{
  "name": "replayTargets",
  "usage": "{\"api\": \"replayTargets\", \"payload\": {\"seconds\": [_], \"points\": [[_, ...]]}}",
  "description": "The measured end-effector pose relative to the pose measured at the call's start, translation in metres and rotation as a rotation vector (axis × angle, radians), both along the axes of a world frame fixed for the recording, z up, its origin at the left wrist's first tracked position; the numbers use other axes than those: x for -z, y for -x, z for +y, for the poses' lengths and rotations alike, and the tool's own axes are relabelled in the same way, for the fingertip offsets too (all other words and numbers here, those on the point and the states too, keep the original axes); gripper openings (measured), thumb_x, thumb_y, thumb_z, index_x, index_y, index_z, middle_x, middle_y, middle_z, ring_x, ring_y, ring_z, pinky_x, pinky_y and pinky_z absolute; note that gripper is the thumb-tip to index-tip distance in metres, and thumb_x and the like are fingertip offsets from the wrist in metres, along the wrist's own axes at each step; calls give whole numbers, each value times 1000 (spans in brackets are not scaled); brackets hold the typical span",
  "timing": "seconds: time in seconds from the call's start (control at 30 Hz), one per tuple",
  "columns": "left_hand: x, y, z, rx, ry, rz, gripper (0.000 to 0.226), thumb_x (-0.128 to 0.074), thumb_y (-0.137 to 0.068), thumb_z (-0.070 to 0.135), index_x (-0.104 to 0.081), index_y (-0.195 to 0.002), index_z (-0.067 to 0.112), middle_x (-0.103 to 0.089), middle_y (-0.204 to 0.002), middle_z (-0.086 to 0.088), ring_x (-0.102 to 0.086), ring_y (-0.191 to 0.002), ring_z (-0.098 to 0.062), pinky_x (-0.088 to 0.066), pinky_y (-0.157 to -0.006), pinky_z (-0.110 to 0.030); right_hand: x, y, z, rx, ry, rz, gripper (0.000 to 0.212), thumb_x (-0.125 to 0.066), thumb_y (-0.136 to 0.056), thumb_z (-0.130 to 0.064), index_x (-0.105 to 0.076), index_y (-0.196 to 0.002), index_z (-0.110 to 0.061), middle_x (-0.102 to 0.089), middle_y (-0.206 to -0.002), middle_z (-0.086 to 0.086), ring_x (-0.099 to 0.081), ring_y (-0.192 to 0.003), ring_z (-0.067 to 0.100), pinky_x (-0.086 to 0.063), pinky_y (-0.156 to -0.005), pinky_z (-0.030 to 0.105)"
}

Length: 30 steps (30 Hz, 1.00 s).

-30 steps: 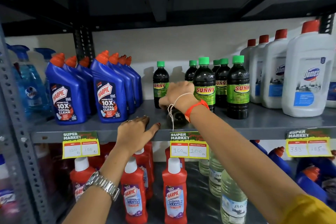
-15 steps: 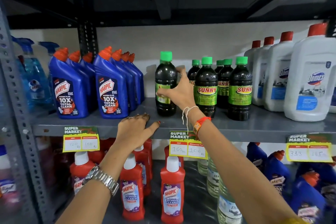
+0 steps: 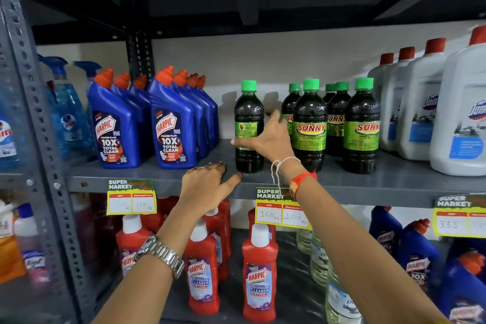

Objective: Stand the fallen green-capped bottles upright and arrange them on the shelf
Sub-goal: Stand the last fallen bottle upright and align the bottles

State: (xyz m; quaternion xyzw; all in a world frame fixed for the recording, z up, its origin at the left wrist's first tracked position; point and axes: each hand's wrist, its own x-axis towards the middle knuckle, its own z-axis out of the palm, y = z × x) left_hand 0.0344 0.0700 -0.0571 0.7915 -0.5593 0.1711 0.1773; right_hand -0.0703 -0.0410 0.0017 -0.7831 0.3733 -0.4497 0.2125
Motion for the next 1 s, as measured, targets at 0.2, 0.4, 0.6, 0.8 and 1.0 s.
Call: {"api": "replayTargets", "payload": {"seconds": [0.2, 0.4, 0.6, 0.8, 1.0], "points": [[0, -1, -1, 13, -15, 2, 80, -17, -77, 65, -49, -134, 20, -47, -145, -1, -43, -133, -18, -37, -97, -33, -6, 14, -5, -241, -354, -190, 82, -82, -65, -6, -33, -130, 2, -62, -98, 6, -63, -85, 17, -50, -65, 11], [1, -3, -3, 1, -1, -27, 93, -6, -67, 72, -53, -129, 20, -55, -137, -1, -52, -124, -20, -41, -91, -34, -5, 18, -17, -469, -509, -270, 62, -68, -72, 6, -36, -125, -3, -59, -93, 6, -58, -88, 19, -48, -80, 32], [2, -3, -4, -10, -3, 1, 79, -17, -77, 66, -51, -132, 20, -53, -139, -2, -50, -125, -21, -39, -93, -35, 8, 1, -8, -52, -82, 73, 109, -77, -36, -69, -46, -121, -9, -58, -118, 9, -54, -116, 25, -47, -98, 39], [2, -2, -3, -4, 9, 2, 73, -22, -81, 64, -51, -132, 21, -52, -140, -2, -49, -126, -21, -39, -92, -35, 1, 7, -9, -110, -183, -32, 80, -86, -56, -31, -42, -119, -7, -55, -104, 1, -56, -101, 18, -44, -83, 25], [2, -2, -4, 11, 21, -1, 64, -28, -88, 59, -47, -136, 20, -46, -146, -1, -45, -131, -21, -38, -97, -35, 0, 13, -5, -253, -287, -104, 73, -81, -65, -9, -37, -124, -5, -54, -93, -3, -56, -100, 18, -42, -81, 24]]}}
